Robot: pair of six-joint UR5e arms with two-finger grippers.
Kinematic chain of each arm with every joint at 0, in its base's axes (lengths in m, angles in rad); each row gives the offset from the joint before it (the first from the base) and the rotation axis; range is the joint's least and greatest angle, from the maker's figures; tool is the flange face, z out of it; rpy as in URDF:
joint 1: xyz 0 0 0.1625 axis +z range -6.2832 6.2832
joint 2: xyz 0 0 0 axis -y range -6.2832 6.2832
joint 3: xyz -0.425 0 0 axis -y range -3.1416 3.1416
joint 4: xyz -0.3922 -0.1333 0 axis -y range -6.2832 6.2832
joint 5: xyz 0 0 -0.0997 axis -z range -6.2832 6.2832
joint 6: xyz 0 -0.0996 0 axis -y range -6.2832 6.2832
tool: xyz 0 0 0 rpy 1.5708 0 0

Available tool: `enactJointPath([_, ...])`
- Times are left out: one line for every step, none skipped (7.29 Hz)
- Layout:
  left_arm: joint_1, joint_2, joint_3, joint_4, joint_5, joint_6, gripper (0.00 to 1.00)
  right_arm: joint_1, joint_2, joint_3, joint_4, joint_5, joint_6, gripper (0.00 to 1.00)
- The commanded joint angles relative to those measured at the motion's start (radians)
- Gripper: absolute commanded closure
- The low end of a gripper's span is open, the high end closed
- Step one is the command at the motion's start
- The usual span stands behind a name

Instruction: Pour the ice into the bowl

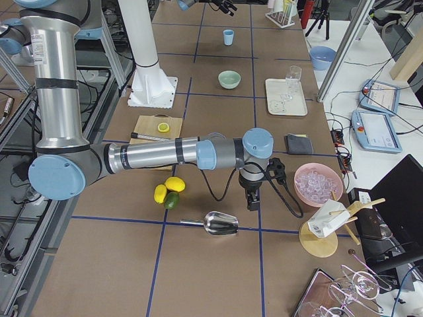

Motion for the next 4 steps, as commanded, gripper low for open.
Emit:
enactJointPath([0.179, 0.007, 0.043, 0.001, 0.251, -0.056, 0.00, 0.009, -0.020, 0.014, 0.000, 0.001, -0.001, 0.00])
enactJointPath([0.237, 0.006, 0.071, 0.001, 0.321, -0.088, 0.00, 0.011, -0.022, 0.016, 0.000, 0.001, -0.001, 0.00])
enactJointPath([0.302, 0.004, 0.074, 0.001, 0.390, -0.096, 0.00, 0.014, -0.022, 0.016, 0.000, 0.001, -0.001, 0.00])
enactJointPath([0.354, -0.002, 0.083, 0.004, 0.447, -0.116, 0.00, 0.018, -0.022, 0.016, 0.000, 0.003, -0.002, 0.00])
